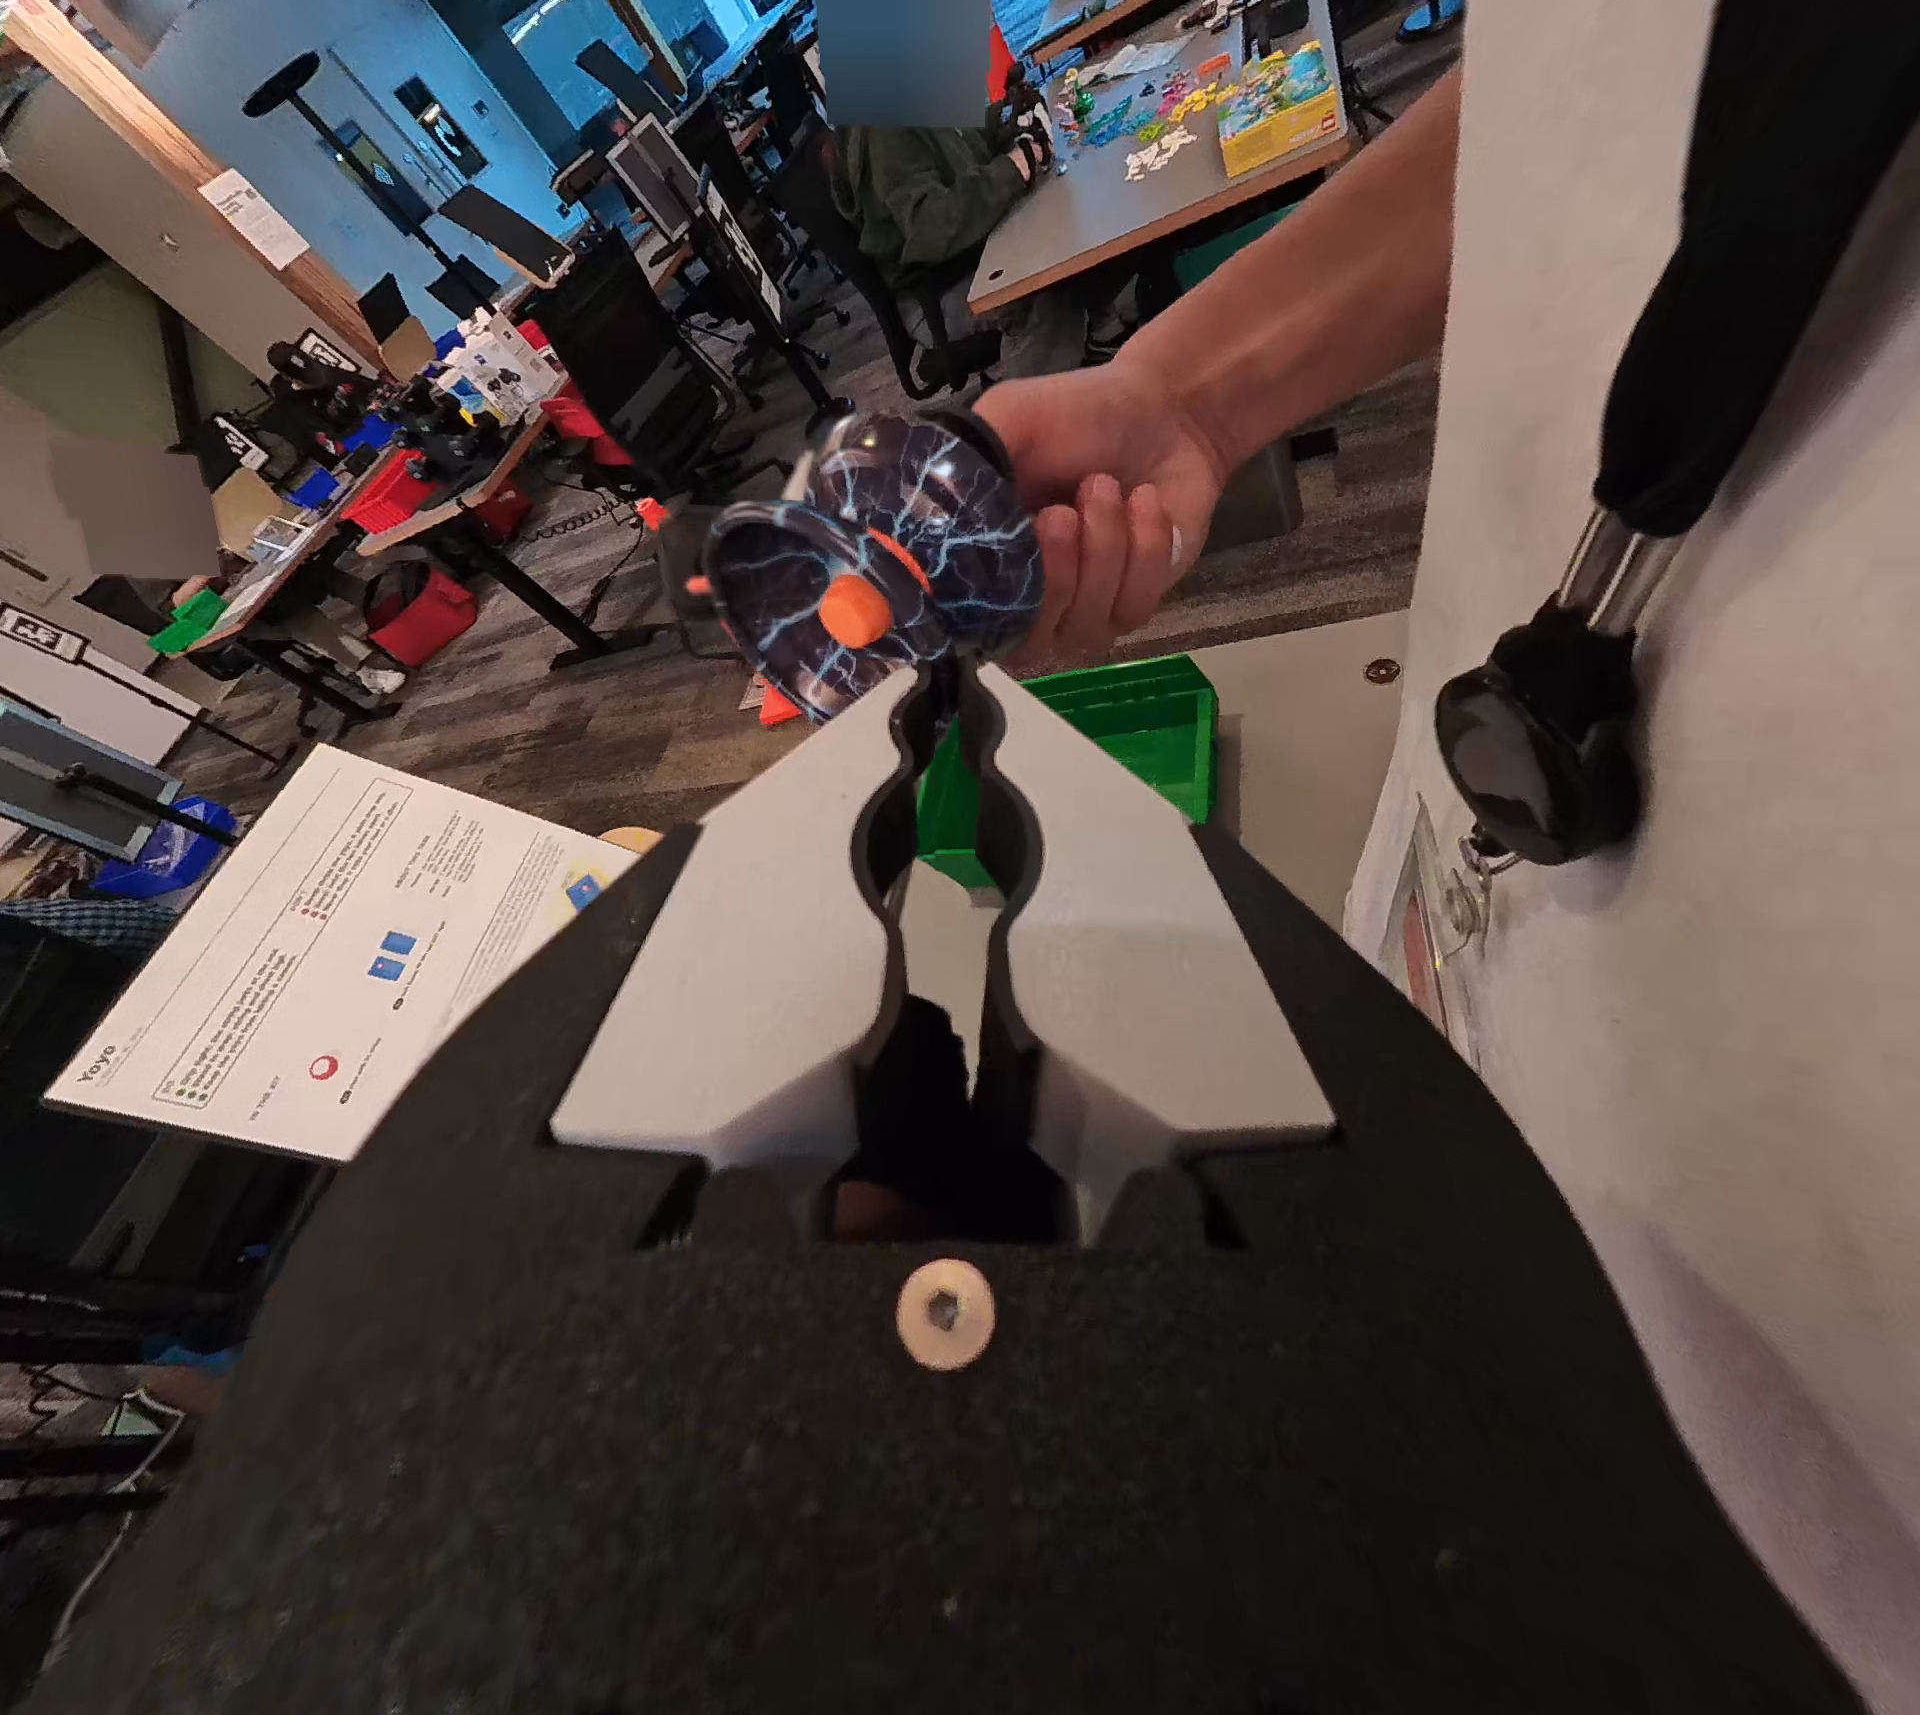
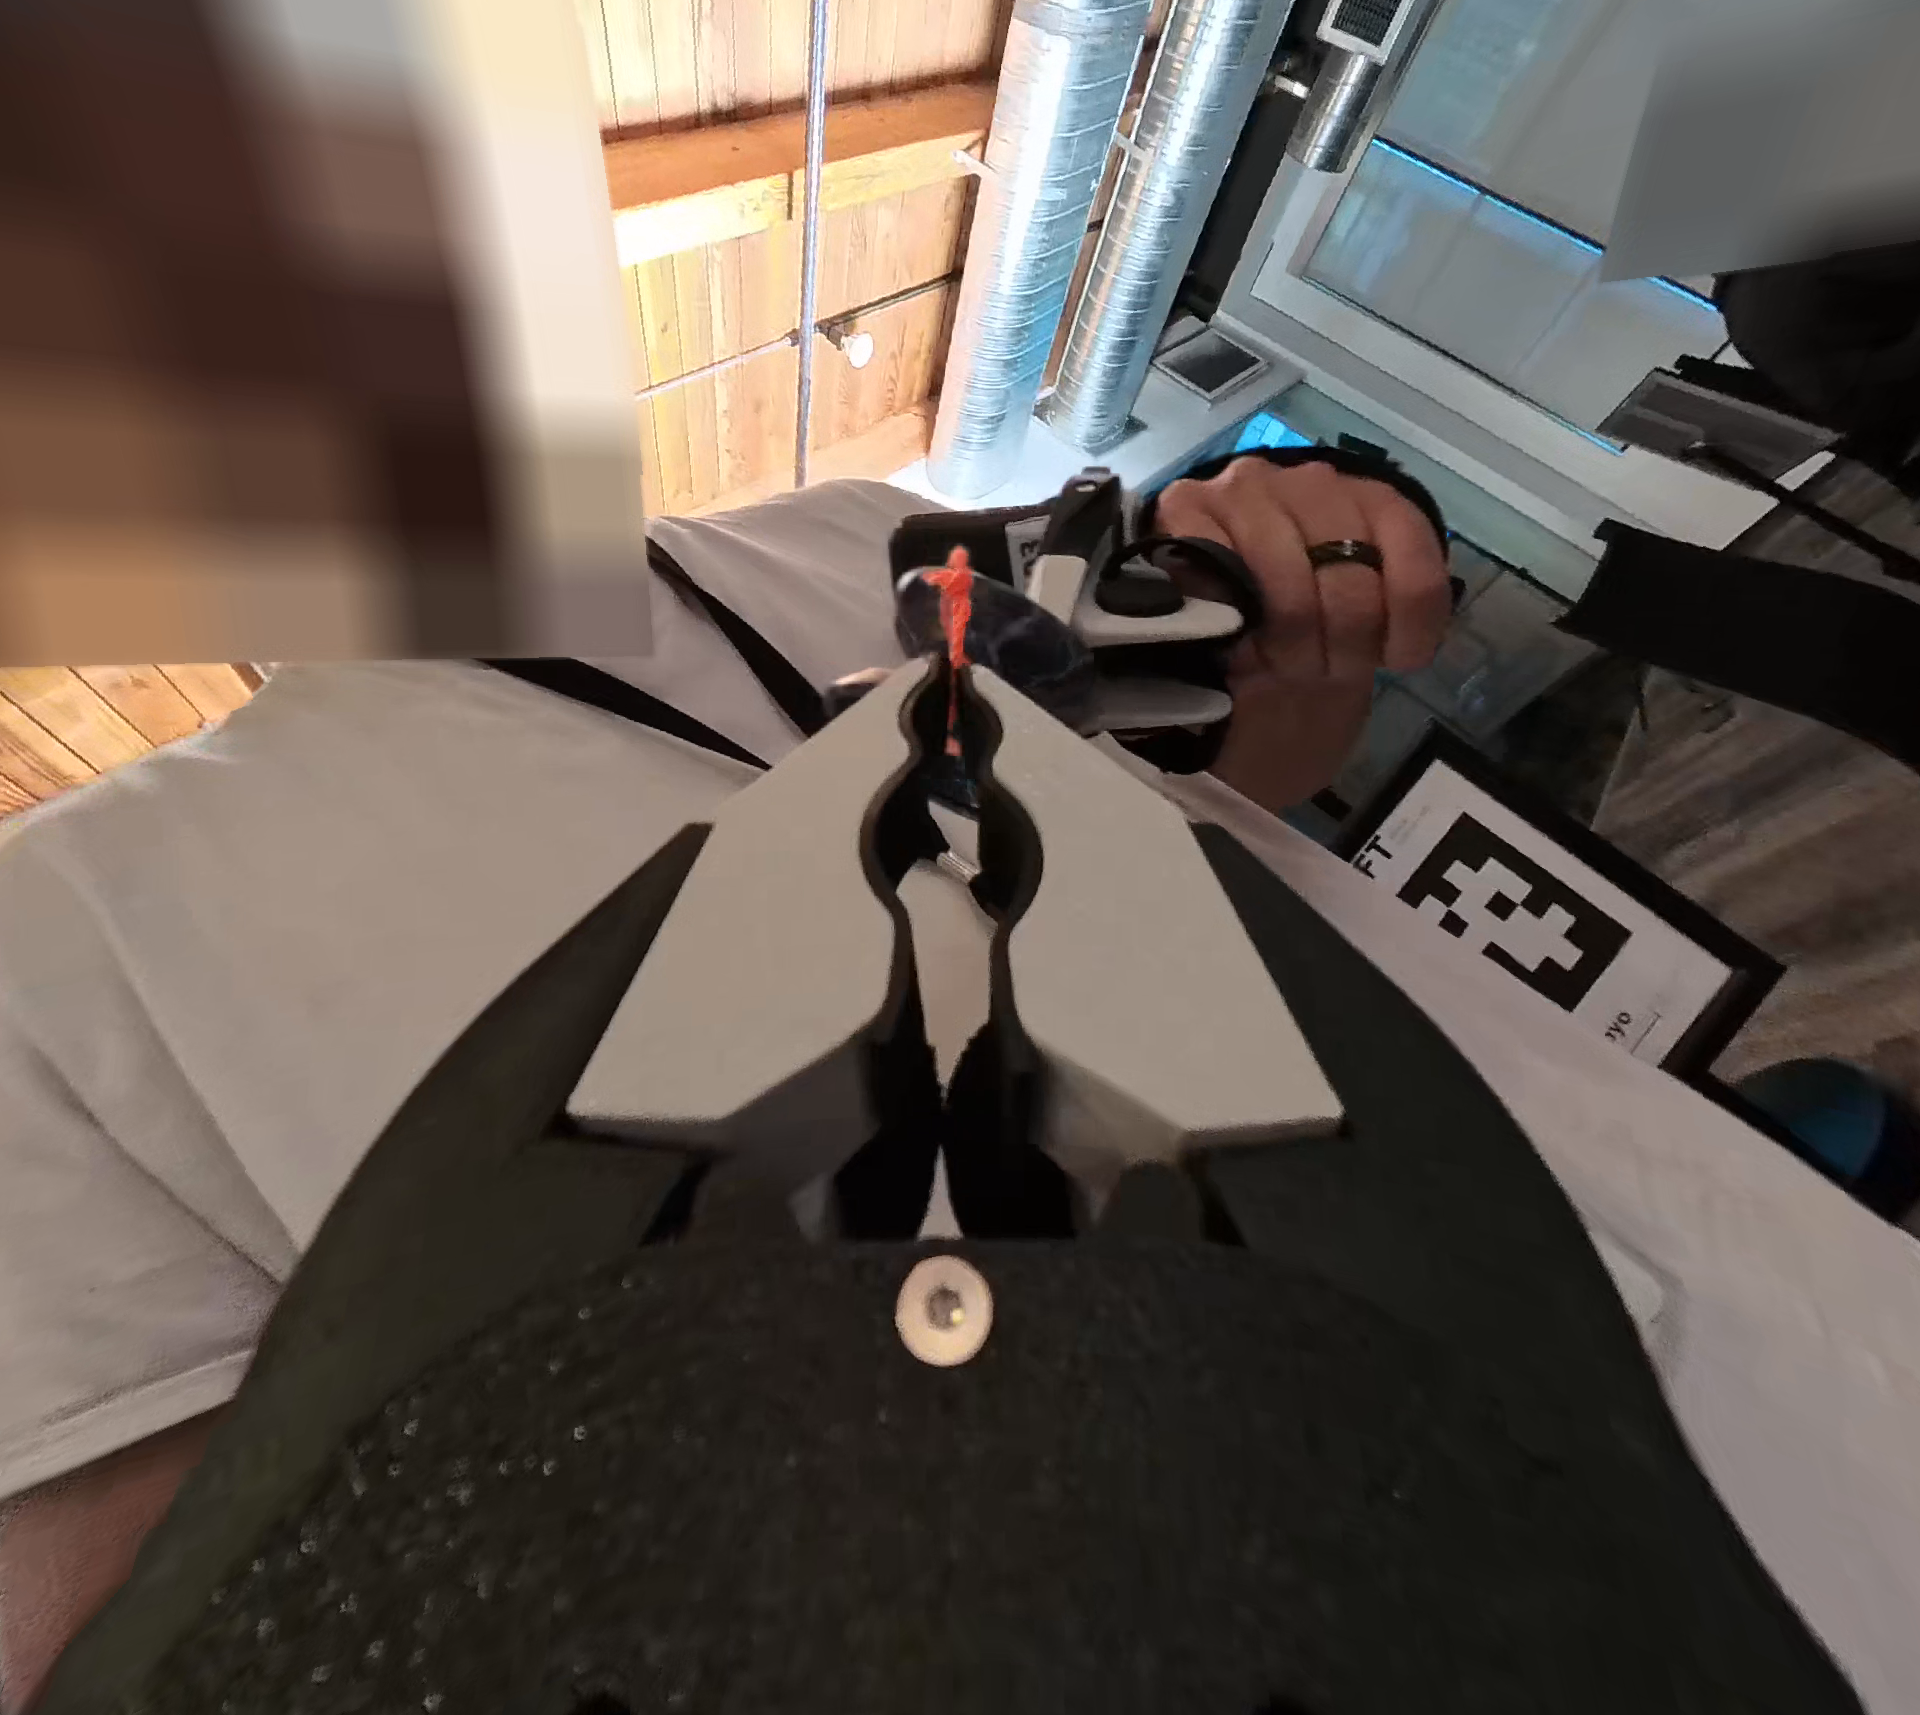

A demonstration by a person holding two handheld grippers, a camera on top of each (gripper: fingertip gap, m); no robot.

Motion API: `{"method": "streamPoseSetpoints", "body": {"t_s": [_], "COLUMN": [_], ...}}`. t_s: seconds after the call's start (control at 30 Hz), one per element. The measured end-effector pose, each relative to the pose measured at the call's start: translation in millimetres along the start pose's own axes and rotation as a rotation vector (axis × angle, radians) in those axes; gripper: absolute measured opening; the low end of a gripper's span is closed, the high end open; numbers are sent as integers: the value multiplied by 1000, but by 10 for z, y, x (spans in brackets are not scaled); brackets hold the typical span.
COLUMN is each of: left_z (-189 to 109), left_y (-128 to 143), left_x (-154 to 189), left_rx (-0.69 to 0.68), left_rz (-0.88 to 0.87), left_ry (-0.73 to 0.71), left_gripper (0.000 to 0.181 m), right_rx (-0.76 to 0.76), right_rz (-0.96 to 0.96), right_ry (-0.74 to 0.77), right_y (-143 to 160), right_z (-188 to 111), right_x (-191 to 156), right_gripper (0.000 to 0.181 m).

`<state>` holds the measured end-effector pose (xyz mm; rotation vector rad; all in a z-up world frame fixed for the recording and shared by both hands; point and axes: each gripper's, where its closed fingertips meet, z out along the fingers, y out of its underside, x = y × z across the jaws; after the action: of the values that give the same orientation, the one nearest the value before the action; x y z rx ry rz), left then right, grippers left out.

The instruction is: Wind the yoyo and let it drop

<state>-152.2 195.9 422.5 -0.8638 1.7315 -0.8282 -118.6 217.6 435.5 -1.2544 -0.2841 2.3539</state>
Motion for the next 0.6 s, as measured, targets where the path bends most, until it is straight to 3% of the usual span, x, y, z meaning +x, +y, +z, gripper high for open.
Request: {"method": "streamPoseSetpoints", "body": {"t_s": [0.07,0.37,0.6], "left_z": [7,83,282], "left_y": [40,181,29], "left_x": [0,-64,-227], "left_rx": [-8,-41,-8], "left_rz": [-15,-108,-321], "left_ry": [5,-22,-113], "left_gripper": [0,0,0], "right_rx": [8,84,-119], "right_rz": [-53,-411,-674], "right_ry": [27,418,703], "right_y": [-34,-371,-508], "right_z": [11,-221,-264], "right_x": [-19,-20,-306], "right_gripper": [0,0,0]}}
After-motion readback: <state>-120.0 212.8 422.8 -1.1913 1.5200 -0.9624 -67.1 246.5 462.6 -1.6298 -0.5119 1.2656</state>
